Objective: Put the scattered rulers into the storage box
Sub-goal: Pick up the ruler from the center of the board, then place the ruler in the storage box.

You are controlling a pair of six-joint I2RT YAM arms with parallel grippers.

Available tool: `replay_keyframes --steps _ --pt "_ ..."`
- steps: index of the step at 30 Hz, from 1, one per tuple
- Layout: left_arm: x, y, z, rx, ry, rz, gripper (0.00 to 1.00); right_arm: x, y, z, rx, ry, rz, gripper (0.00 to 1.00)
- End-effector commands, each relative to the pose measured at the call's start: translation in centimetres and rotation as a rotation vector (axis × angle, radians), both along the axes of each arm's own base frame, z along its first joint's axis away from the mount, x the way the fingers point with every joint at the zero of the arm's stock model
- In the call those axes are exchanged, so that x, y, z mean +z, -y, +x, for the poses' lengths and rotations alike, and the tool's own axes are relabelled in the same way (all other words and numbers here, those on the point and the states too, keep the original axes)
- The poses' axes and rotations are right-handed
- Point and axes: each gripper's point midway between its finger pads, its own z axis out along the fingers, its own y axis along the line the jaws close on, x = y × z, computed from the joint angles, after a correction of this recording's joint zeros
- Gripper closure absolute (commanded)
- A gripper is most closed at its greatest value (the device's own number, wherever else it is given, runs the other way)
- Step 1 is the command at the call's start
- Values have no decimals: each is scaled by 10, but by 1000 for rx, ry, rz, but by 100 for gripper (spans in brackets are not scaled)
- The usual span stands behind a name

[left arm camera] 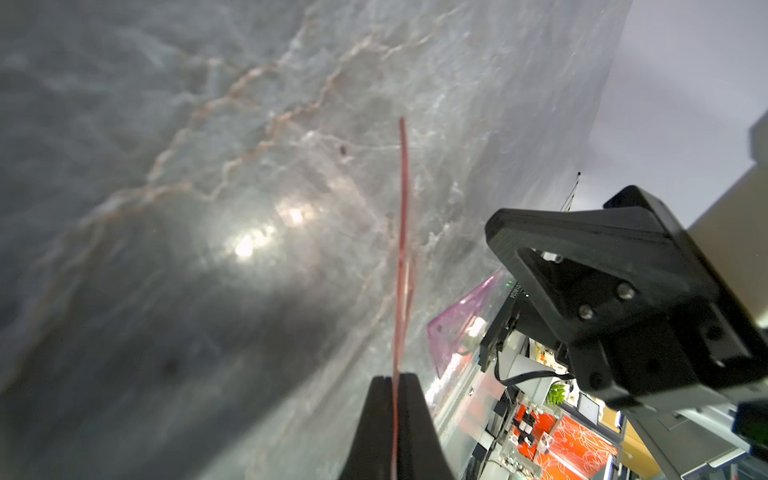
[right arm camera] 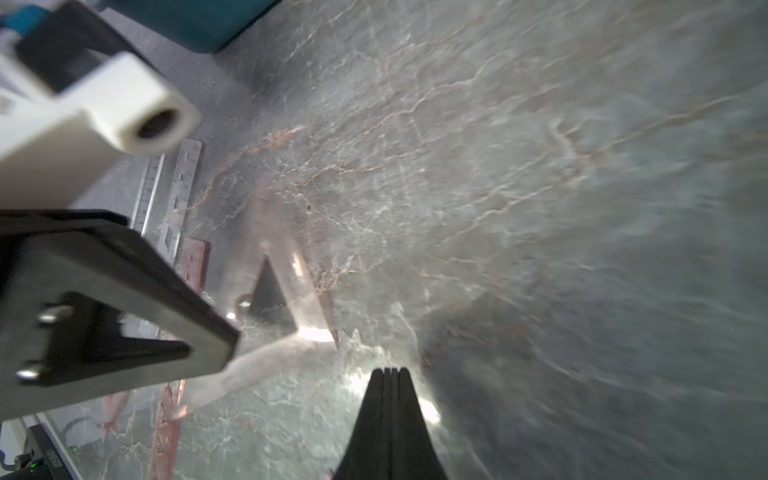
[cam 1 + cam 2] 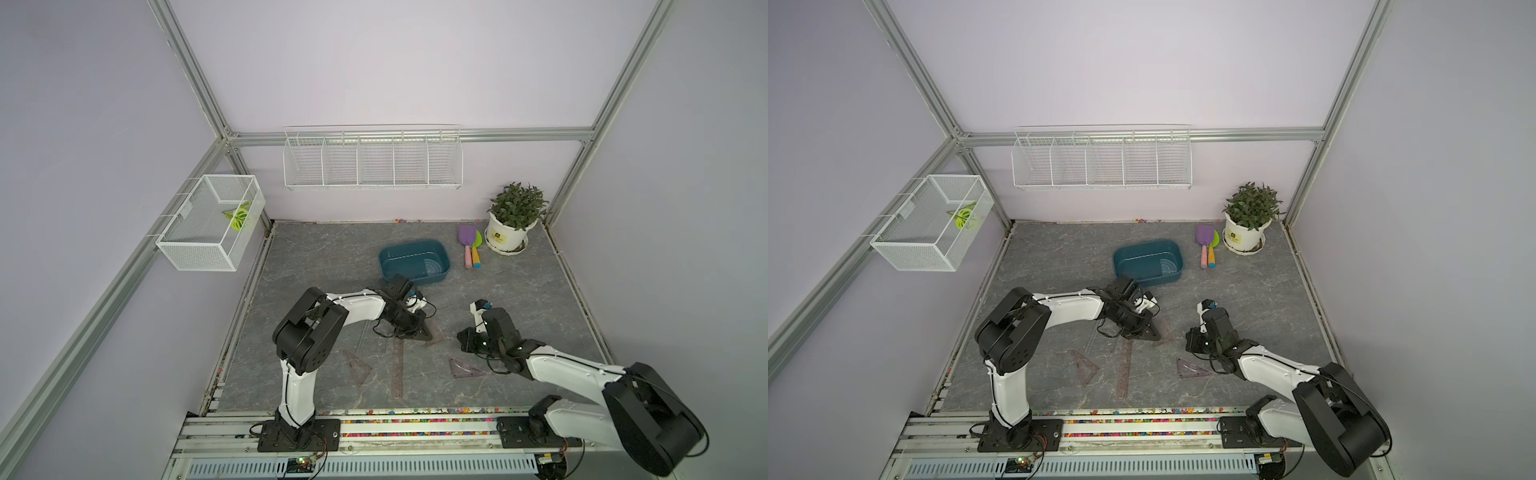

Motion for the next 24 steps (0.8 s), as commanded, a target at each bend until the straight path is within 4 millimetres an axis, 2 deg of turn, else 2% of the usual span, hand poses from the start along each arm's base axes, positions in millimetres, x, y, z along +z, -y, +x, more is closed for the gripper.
replay_keyframes --steps 1,5,7,10,16,19,24 --pt "51 4 23 39 92 -45 100 -3 11 -6 0 -38 -62 100" --pt "92 -5 67 113 156 -97 100 -3 8 -1 9 -45 -60 100" --pt "105 -9 92 128 188 -97 100 -4 6 4 17 -54 -51 100" --pt "112 -14 127 112 222 -71 100 0 1 15 34 -58 -38 100" --pt "106 -36 194 38 299 7 100 15 -8 37 56 -22 -19 100" --pt "98 -43 213 22 325 36 100 16 -11 44 59 -16 -7 100" --pt "73 -53 229 23 328 72 100 9 -14 46 66 -37 10 100"
